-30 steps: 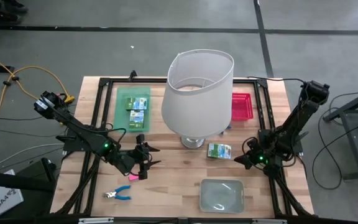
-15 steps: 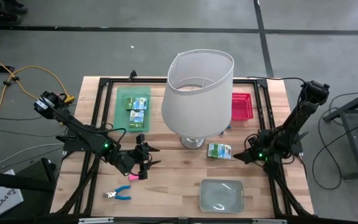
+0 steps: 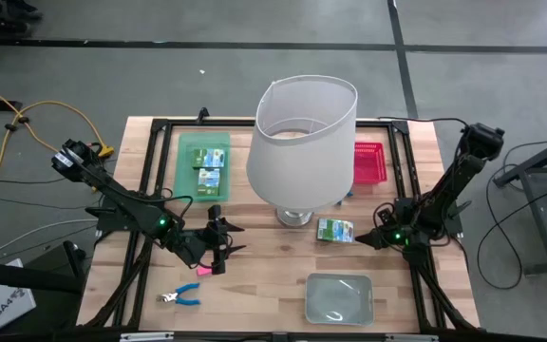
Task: Pick & Place School Supplies
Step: Put the yellow crayon box into the green bin
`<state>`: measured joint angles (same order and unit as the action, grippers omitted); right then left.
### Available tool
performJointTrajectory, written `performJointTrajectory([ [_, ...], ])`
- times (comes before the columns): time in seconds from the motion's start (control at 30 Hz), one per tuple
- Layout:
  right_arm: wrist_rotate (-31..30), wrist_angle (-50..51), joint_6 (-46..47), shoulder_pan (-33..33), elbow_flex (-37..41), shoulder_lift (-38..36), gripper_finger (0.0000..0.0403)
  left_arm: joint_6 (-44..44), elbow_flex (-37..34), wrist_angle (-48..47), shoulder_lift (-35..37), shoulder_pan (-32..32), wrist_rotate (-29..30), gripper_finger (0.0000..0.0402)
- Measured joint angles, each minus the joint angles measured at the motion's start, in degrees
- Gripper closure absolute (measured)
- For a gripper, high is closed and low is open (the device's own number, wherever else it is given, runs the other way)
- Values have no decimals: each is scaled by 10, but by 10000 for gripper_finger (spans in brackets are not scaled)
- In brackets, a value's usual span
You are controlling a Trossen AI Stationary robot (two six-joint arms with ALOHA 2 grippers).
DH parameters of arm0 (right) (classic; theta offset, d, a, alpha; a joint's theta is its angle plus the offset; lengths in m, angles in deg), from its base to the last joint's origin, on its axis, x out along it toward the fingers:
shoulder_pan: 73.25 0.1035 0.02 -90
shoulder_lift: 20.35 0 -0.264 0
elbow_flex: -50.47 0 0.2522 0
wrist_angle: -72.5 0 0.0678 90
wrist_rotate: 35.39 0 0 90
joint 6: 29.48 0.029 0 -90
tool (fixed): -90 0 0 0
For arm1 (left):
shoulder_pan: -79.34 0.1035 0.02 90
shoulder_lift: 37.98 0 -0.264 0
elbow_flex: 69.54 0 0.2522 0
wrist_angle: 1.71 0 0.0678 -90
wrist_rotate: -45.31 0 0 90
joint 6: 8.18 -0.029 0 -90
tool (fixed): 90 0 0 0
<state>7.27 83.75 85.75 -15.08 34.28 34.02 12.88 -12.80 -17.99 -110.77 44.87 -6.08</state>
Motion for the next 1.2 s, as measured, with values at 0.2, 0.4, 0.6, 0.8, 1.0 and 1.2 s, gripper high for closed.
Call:
performJointTrajectory([
  [0.2, 28, 3, -11, -22, 0, 0, 333, 0, 0, 0, 0, 0, -1, 196],
  [0.4, 52, 4, -17, -48, 0, 1, 333, 0, 0, 0, 0, 0, -1, 196],
  [0.6, 76, -14, -42, -73, 1, 1, 333, 0, 0, 0, 0, 0, -1, 196],
  [0.8, 104, -38, -79, -108, 1, 2, 333, 0, 0, 0, 0, 0, -1, 196],
  [1.0, 137, -52, -114, -146, 2, 2, 333, 0, 0, 0, 0, 0, -1, 196],
  [1.2, 162, -83, -165, -175, 4, 3, 333, 0, 0, 0, 0, 0, -1, 196],
])
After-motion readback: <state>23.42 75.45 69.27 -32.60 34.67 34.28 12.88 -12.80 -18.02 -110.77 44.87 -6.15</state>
